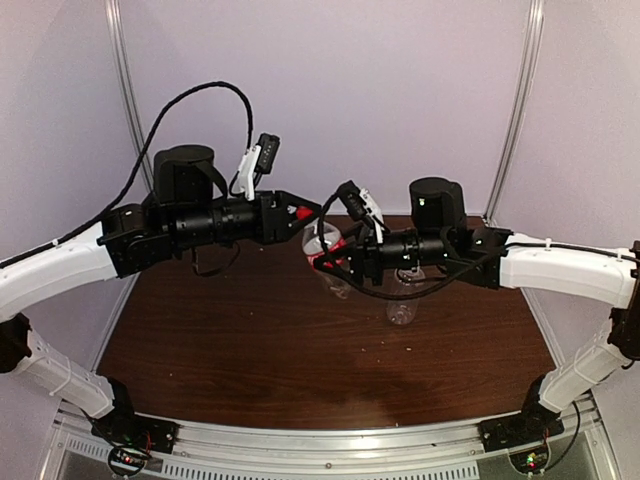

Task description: Unscrew the bottle caps

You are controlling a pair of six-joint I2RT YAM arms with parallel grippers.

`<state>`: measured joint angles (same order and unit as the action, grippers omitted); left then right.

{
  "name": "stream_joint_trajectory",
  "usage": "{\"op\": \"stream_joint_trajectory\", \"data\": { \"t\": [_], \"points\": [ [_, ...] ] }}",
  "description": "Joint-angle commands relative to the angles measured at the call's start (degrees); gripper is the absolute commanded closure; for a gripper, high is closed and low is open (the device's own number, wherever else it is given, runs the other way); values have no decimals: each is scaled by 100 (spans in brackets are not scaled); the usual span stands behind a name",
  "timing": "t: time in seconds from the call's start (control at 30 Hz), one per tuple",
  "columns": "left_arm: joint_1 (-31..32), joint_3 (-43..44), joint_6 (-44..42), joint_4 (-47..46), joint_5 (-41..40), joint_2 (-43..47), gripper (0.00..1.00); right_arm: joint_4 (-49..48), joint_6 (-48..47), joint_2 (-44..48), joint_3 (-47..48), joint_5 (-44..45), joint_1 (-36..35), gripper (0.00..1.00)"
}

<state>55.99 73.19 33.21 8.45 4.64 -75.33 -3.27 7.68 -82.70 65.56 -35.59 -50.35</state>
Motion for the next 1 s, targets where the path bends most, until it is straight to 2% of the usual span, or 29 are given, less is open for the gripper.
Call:
{"op": "stream_joint_trajectory", "data": {
  "t": [0.0, 0.17, 0.33, 0.6, 0.77, 0.97],
  "points": [
    [-80, 30, -234, -627, 561, 26, 49, -91, -29, 216, -131, -322, 25, 73],
    [-338, -63, -608, -730, 1420, 232, 33, -228, -25, 275, -201, -872, 38, 73],
    [-646, -95, -1084, -562, 2544, 450, 26, -365, 34, 298, -194, -1439, 34, 73],
    [-945, -45, -1938, -501, 4613, 502, 20, -888, 531, 63, -67, -2651, 33, 72],
    [-1005, 283, -2339, -302, 5162, 234, 16, -1402, 1042, -85, -76, -3184, 25, 72],
    [-1026, 565, -2273, -484, 5620, -185, 18, -1636, 1245, -174, -92, -3360, 16, 72]
  ]
}}
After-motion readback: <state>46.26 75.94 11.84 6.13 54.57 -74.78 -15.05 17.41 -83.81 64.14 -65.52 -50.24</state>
